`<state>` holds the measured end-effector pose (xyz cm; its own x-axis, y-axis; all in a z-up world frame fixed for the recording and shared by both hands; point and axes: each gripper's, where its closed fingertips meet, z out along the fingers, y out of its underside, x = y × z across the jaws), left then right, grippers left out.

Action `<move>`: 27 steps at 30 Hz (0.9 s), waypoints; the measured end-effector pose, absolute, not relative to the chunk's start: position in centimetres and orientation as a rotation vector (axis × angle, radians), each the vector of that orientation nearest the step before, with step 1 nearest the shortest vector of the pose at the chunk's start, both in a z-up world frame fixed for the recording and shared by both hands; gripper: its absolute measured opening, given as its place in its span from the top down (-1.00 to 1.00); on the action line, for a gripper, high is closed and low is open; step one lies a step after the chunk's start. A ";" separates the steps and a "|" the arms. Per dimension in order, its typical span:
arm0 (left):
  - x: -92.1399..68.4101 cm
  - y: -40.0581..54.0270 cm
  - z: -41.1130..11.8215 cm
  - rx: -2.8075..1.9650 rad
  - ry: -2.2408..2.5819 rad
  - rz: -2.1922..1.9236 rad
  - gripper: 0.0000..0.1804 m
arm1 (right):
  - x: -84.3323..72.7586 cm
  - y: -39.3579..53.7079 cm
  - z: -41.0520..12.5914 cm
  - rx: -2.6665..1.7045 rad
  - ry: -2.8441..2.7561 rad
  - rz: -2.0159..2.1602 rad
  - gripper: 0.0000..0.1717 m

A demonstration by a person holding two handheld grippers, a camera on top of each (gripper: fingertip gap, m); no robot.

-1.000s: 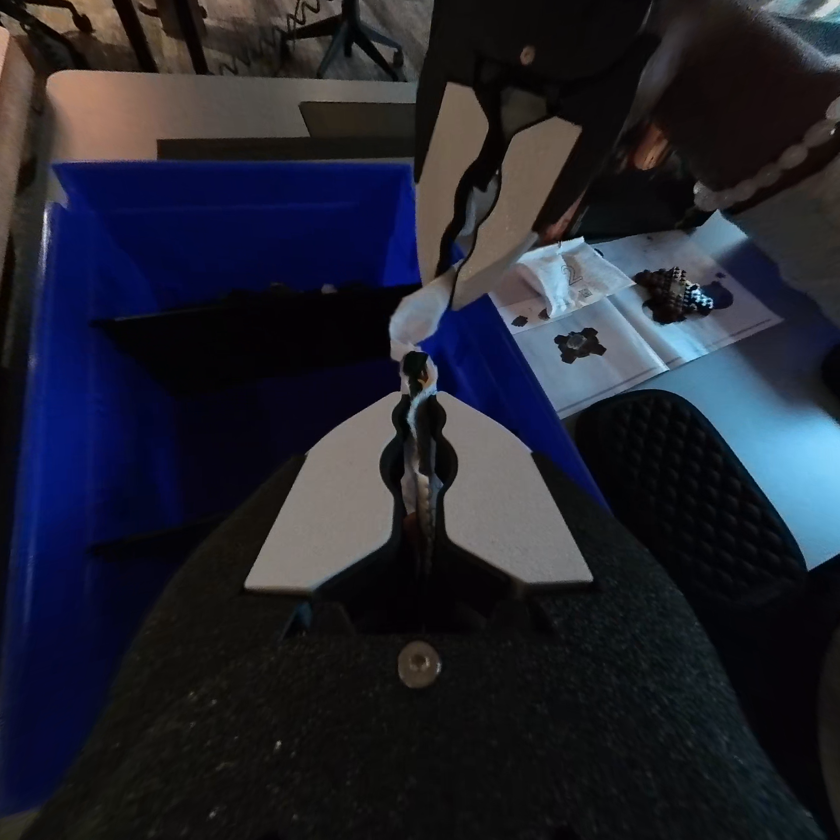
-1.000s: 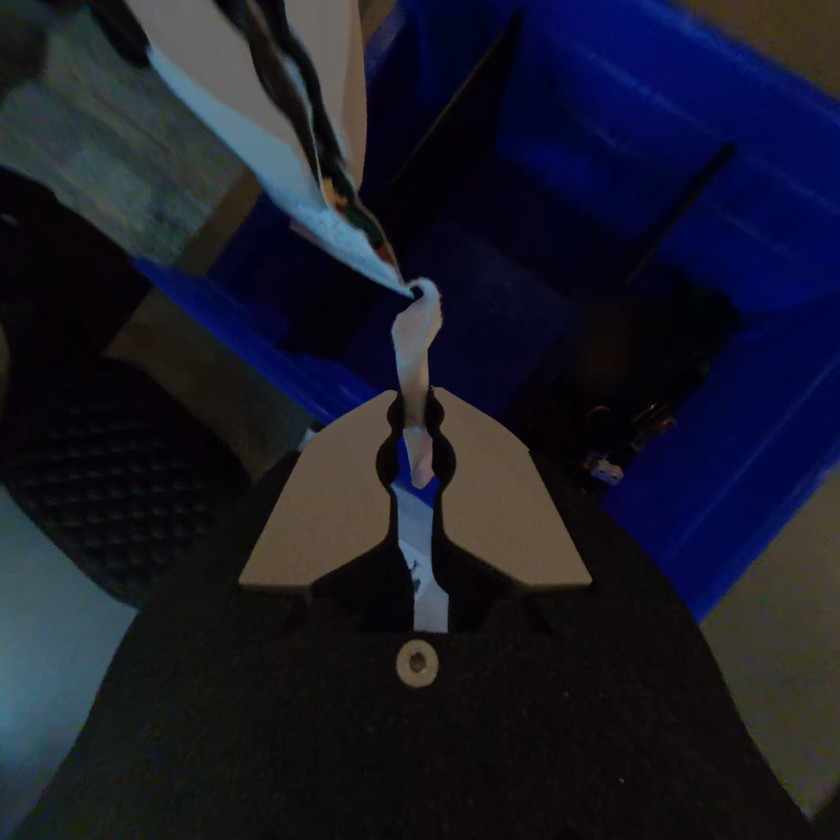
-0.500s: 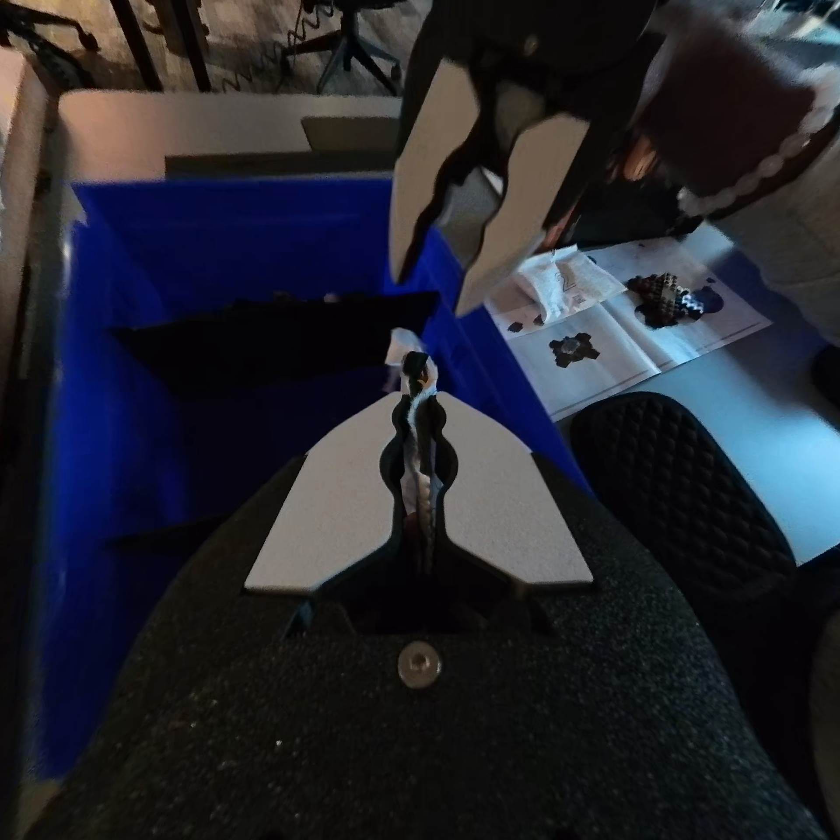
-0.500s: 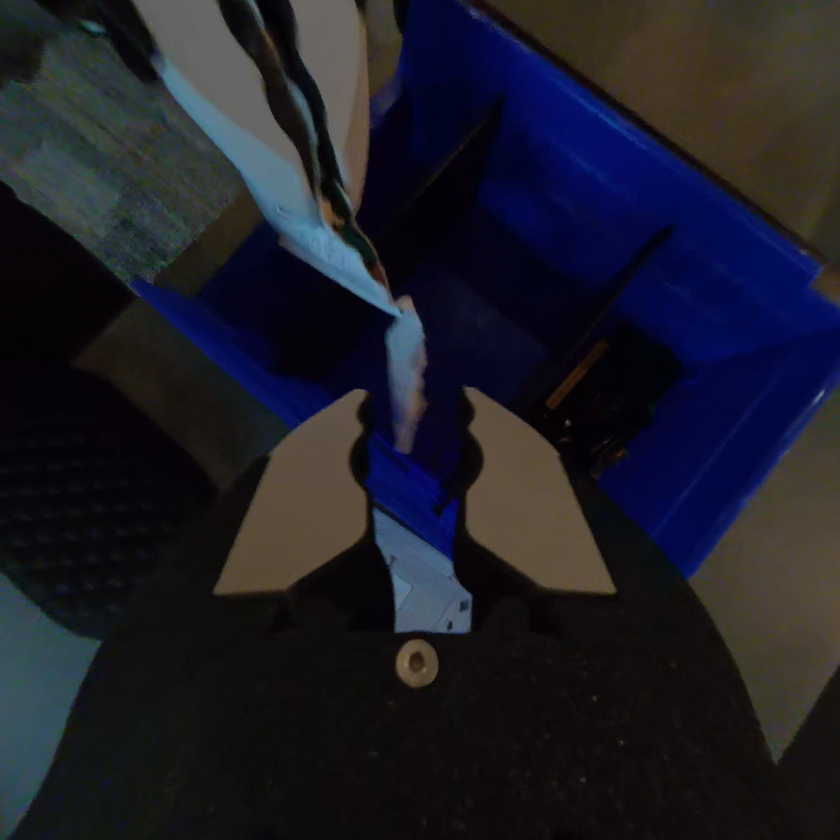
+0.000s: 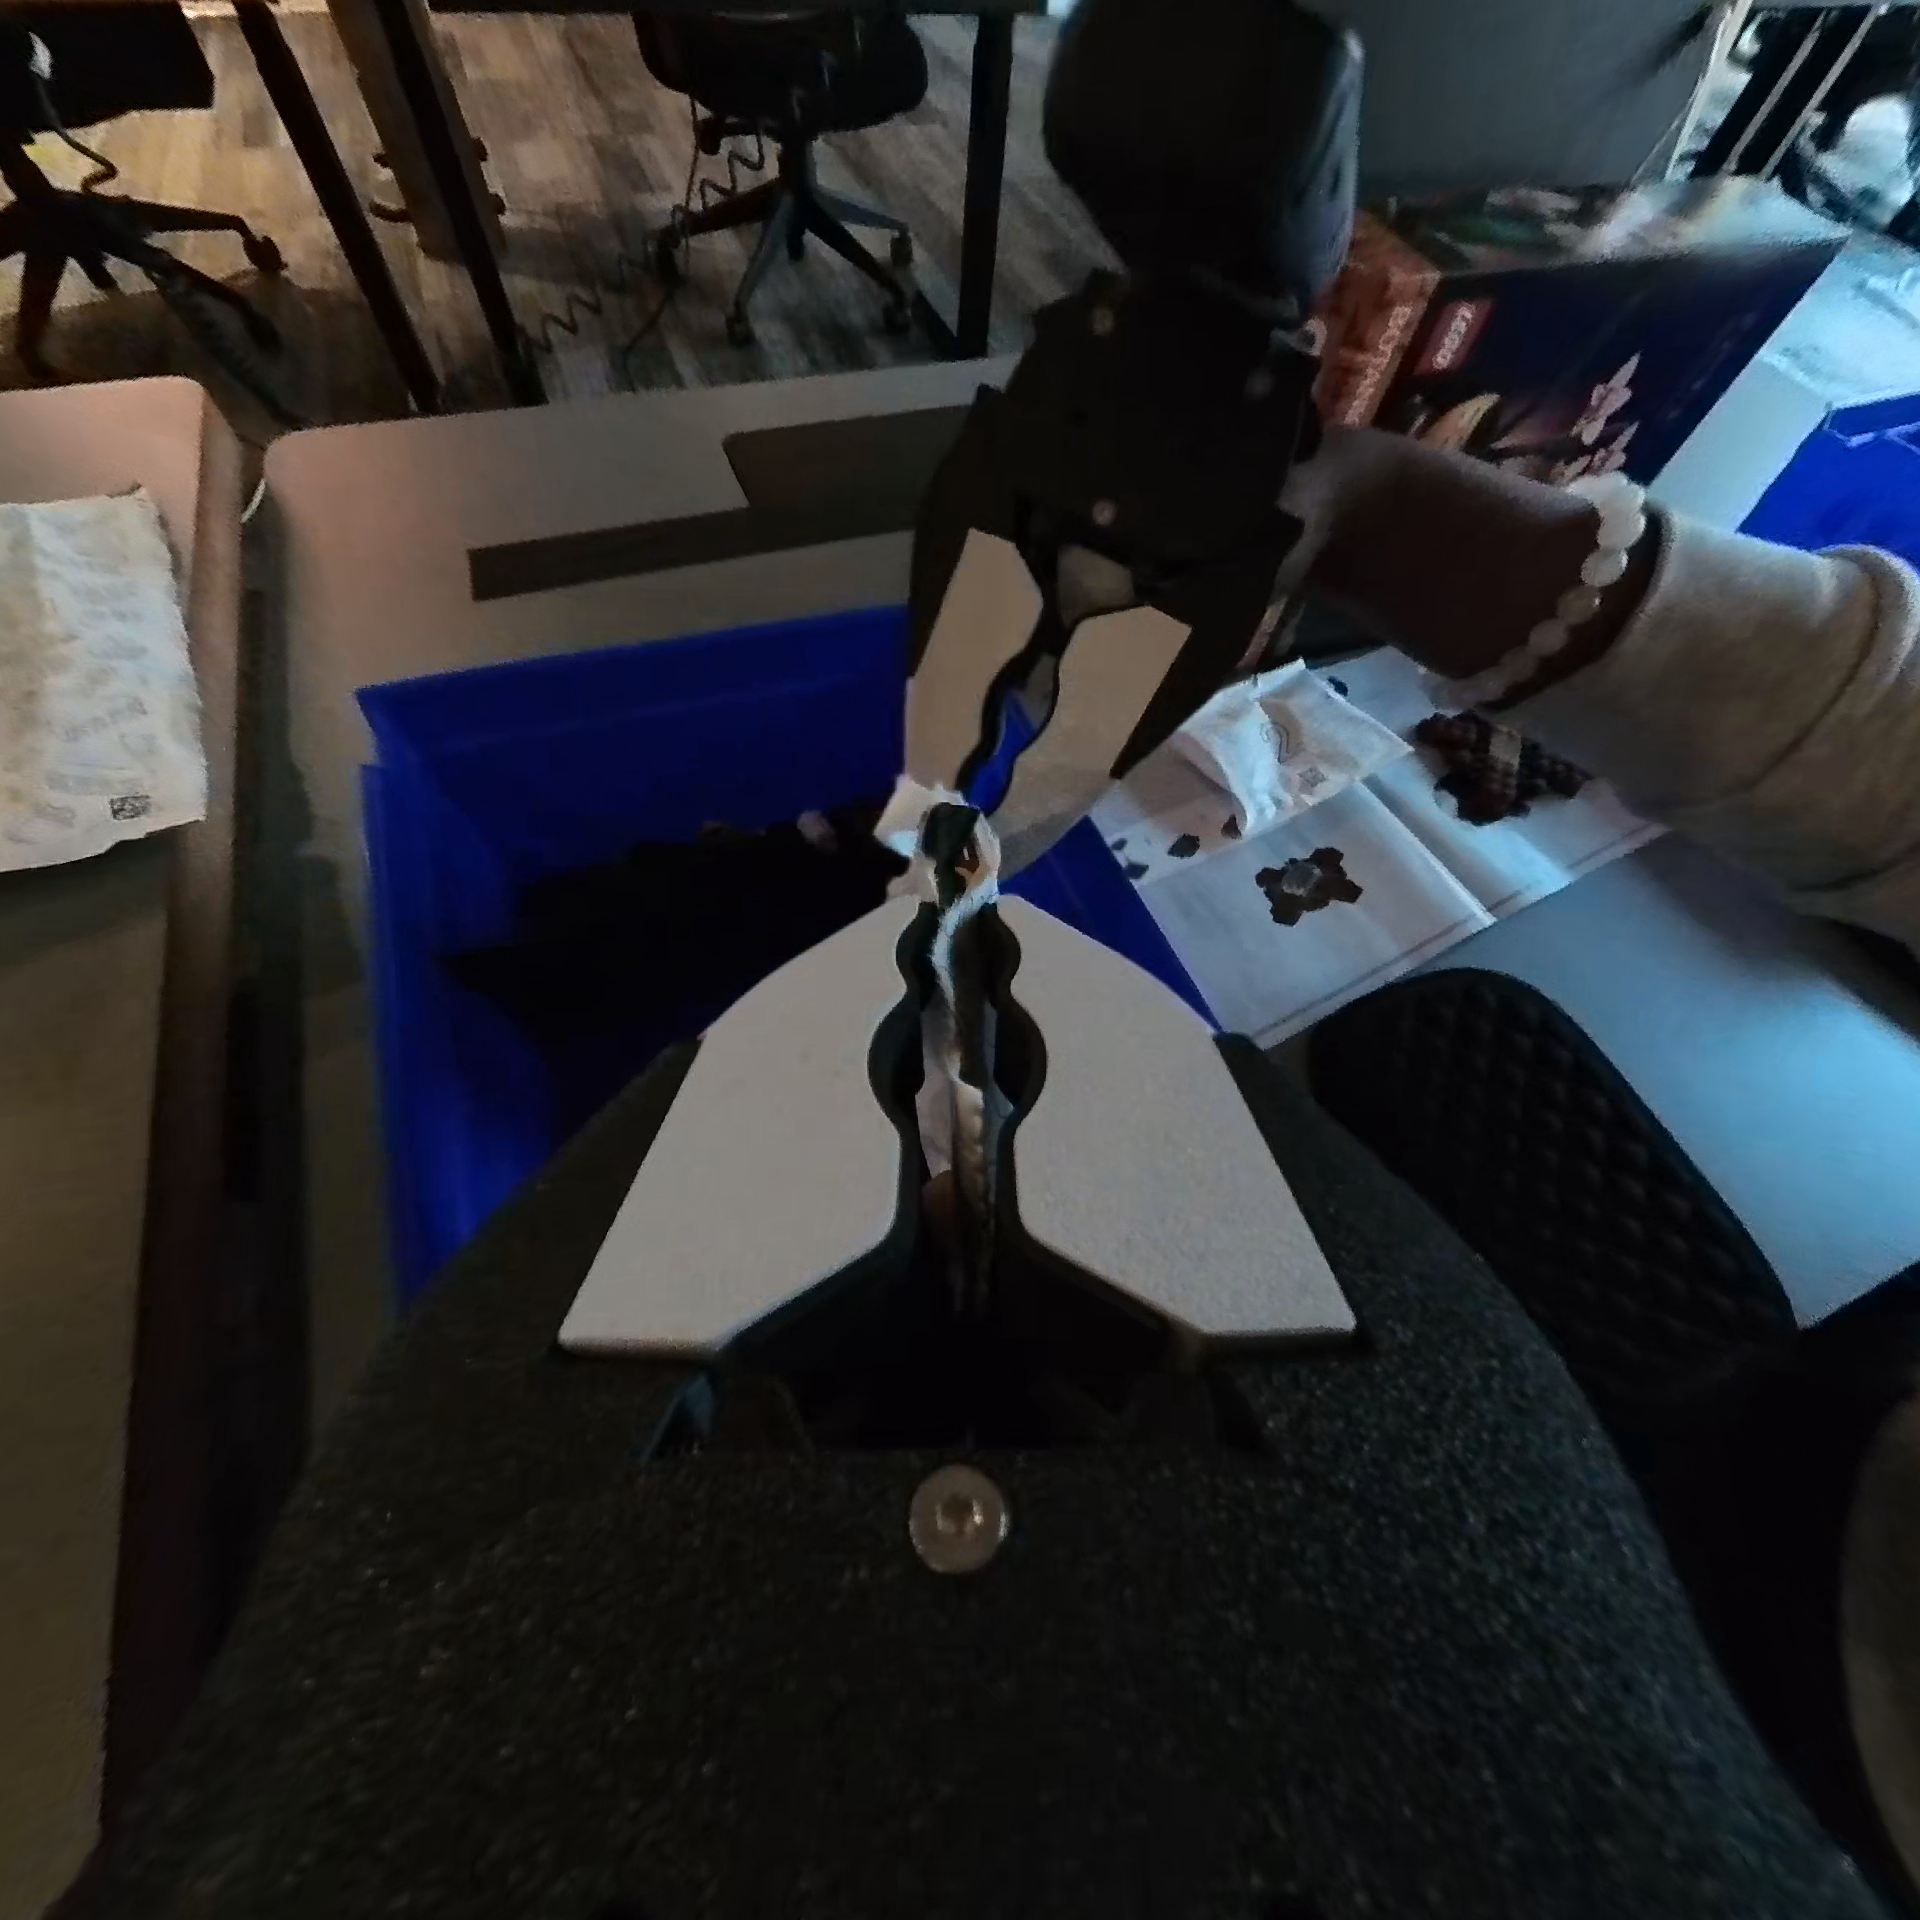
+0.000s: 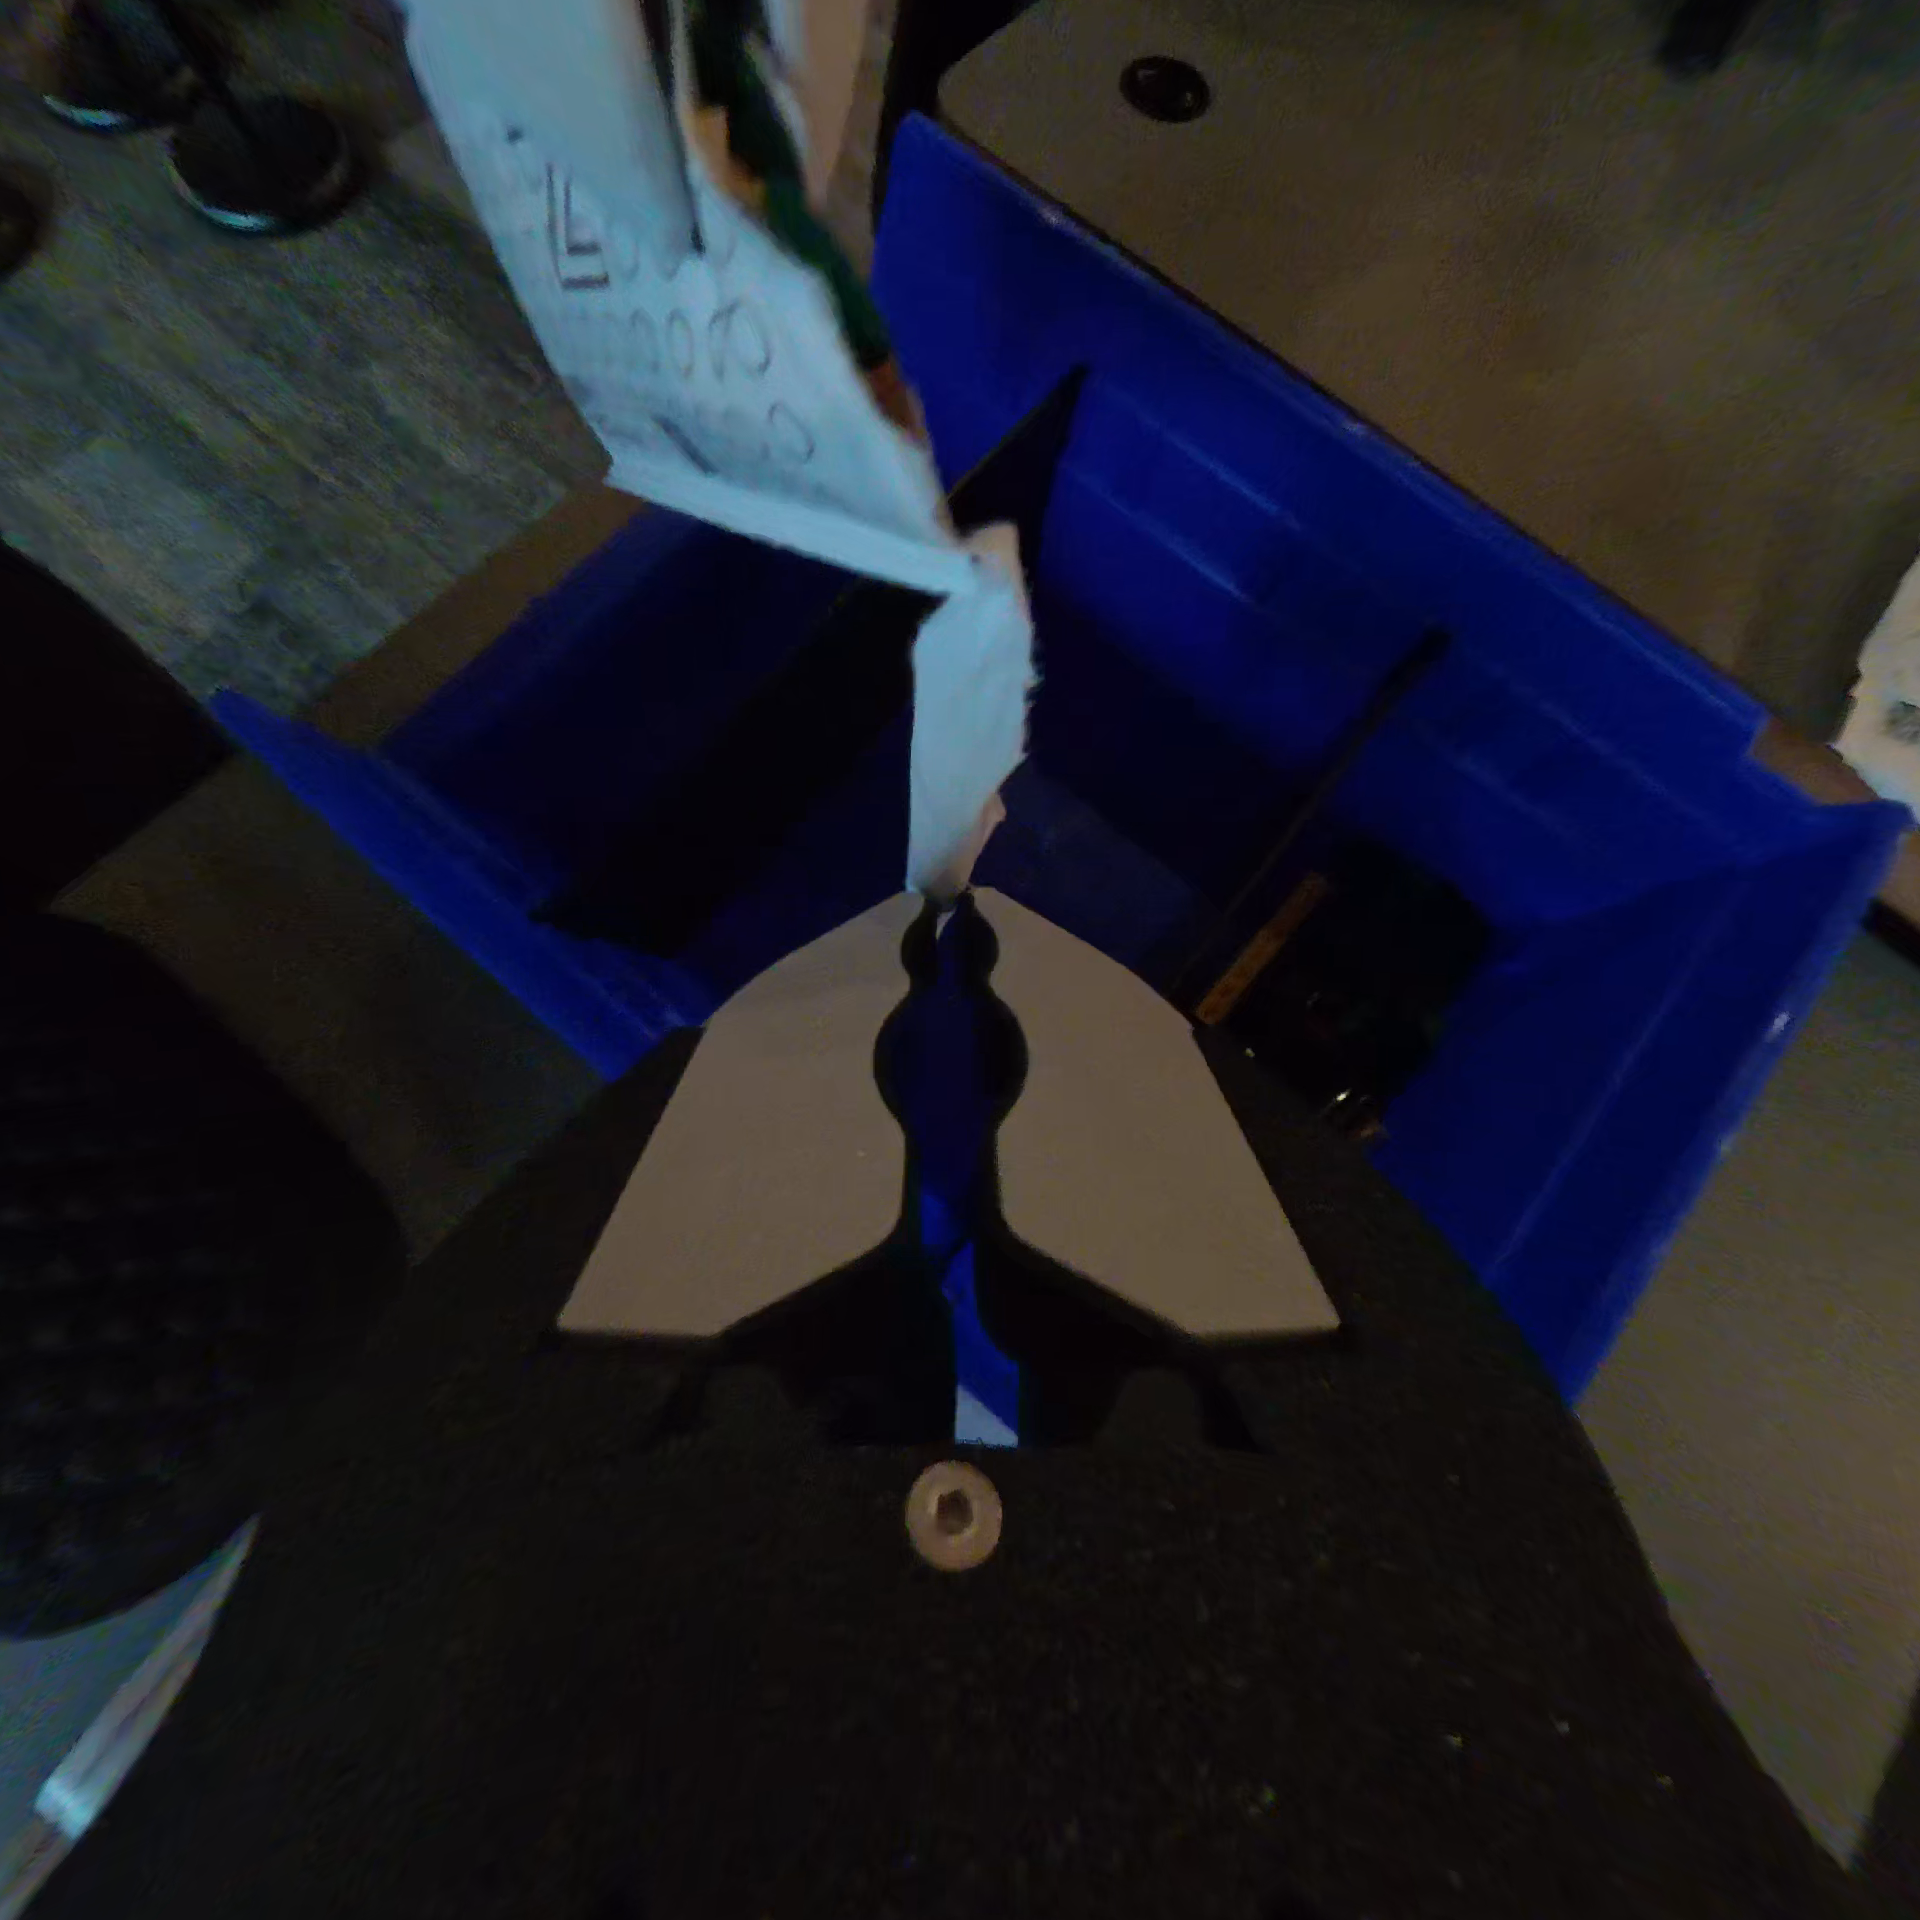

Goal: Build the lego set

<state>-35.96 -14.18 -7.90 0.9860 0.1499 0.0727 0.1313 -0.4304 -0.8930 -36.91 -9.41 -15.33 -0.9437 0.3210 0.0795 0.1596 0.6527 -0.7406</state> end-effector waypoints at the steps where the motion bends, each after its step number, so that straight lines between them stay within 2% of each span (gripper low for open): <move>1: -35.9 -14.2 -7.8 -2.012 -0.202 0.012 0.91 | -36.8 -9.4 -15.3 -0.376 -2.673 1.167 1.00; 4: -36.2 -14.7 -8.7 -2.035 -0.226 0.026 0.91 | -36.0 -9.4 -13.8 -0.329 -2.686 1.222 1.00; 8: -35.6 -15.1 -11.9 -2.105 -0.240 0.010 0.91 | -35.3 -10.2 -8.2 -0.257 -2.584 1.431 1.00; 13: -34.8 -14.6 -13.8 -2.103 -0.252 -0.034 0.91 | -35.0 -9.3 -11.9 -0.377 -2.762 1.132 1.00; 16: -35.1 -14.6 -13.4 -2.082 -0.259 -0.044 0.91 | -34.6 -8.2 -12.3 -0.470 -2.735 1.220 0.64; 19: -35.2 -14.8 -12.9 -2.079 -0.250 -0.035 0.91 | -34.2 -7.1 -11.9 -0.525 -2.676 1.302 0.41; 21: -35.1 -14.8 -12.7 -2.077 -0.243 -0.029 0.91 | -33.4 -6.9 -11.9 -0.551 -2.681 1.372 0.47; 23: -35.1 -14.7 -12.7 -2.078 -0.240 -0.027 0.91 | -32.9 -6.9 -12.6 -0.521 -2.688 1.365 0.70; 27: -35.0 -14.6 -13.0 -2.081 -0.245 -0.034 0.91 | -33.5 -6.8 -14.3 -0.478 -2.684 1.186 0.97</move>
